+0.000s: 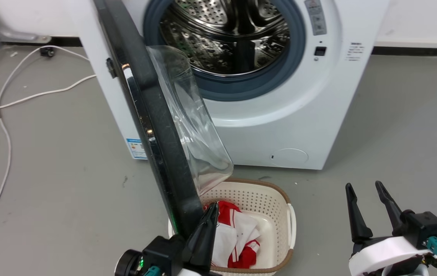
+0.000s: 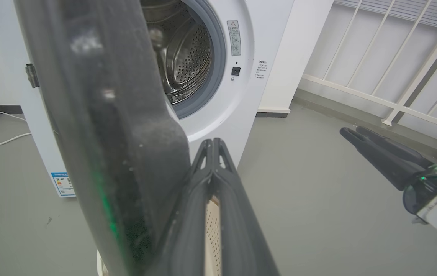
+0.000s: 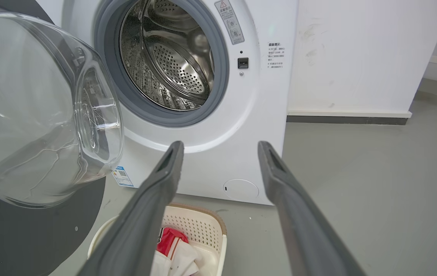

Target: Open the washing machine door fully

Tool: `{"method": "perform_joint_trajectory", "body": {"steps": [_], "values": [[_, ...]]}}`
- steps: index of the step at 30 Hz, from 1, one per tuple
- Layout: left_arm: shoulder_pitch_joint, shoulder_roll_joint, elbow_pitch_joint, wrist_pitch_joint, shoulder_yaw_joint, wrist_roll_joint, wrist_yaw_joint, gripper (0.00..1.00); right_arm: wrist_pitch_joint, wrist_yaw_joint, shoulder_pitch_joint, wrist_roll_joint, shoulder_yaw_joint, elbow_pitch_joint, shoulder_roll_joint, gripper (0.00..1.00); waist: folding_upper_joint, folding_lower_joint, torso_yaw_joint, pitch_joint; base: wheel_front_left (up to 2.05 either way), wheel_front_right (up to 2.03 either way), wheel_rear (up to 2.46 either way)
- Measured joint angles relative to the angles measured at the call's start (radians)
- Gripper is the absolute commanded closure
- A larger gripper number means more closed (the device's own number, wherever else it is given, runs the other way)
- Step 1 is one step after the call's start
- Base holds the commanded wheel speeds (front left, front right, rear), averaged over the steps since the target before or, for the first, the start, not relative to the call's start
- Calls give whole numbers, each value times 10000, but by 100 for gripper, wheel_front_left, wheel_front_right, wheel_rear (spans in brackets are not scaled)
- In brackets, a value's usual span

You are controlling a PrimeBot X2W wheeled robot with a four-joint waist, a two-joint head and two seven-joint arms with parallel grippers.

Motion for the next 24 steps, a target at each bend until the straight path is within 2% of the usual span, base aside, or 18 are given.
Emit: {"method": "perform_joint_trajectory", "body": {"steps": [15,24], "values": [[935,731,-742,303,608,46,727,100,104,0,233,-67,-198,-94,2,0,0,0,1629,-68,0,0,0],[982,1116,-405,-46,1574,-19,1114,100,178,0,217,-117,-169,-199,4,0,0,-1,2401,139,0,0,0]]}}
